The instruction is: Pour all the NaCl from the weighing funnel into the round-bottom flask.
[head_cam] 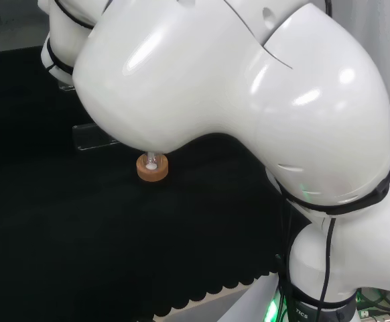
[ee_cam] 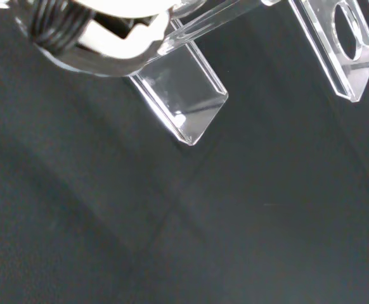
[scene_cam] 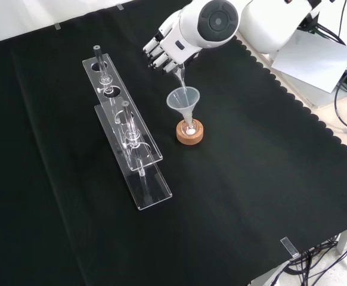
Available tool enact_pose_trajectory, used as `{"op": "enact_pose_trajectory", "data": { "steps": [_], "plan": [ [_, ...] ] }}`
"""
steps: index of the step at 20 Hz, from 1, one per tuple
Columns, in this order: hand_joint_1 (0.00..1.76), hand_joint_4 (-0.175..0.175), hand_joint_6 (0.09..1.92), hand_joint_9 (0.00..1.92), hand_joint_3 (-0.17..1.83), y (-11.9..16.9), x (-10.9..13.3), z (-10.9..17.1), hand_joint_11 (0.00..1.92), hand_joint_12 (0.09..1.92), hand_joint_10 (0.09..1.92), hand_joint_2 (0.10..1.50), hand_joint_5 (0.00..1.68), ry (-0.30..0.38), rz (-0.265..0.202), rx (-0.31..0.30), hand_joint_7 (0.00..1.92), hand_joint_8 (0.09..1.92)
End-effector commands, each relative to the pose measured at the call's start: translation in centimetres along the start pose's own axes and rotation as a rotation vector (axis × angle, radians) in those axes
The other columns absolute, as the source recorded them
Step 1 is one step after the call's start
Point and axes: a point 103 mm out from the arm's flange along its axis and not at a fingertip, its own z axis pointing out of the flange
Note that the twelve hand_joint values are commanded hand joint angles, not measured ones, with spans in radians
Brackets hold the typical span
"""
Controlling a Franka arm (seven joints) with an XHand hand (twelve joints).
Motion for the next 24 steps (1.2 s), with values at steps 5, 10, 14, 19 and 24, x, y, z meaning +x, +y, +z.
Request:
{"op": "enact_pose_trajectory", "data": {
  "steps": [5,10,14,19,24],
  "plan": [
    [1.12,0.175,0.73,0.96,0.65,0.0,0.2,-0.2,0.74,1.12,0.35,0.67,1.24,-0.043,0.003,0.022,0.71,0.56],
    [1.12,0.175,0.73,0.96,0.65,0.0,0.3,-0.7,0.74,1.12,0.35,0.67,1.24,-0.074,0.007,0.021,0.71,0.56],
    [1.12,0.175,0.73,0.96,0.65,0.1,0.4,-1.0,0.74,1.12,0.35,0.67,1.24,-0.103,0.009,0.03,0.71,0.56],
    [1.12,0.175,0.73,0.96,0.65,0.1,0.6,-1.4,0.74,1.12,0.35,0.67,1.24,-0.129,0.007,0.038,0.71,0.56],
    [1.12,0.175,0.73,0.96,0.65,0.2,0.9,-1.7,0.74,1.12,0.35,0.67,1.24,-0.16,0.004,0.042,0.7,0.56]
  ]
}}
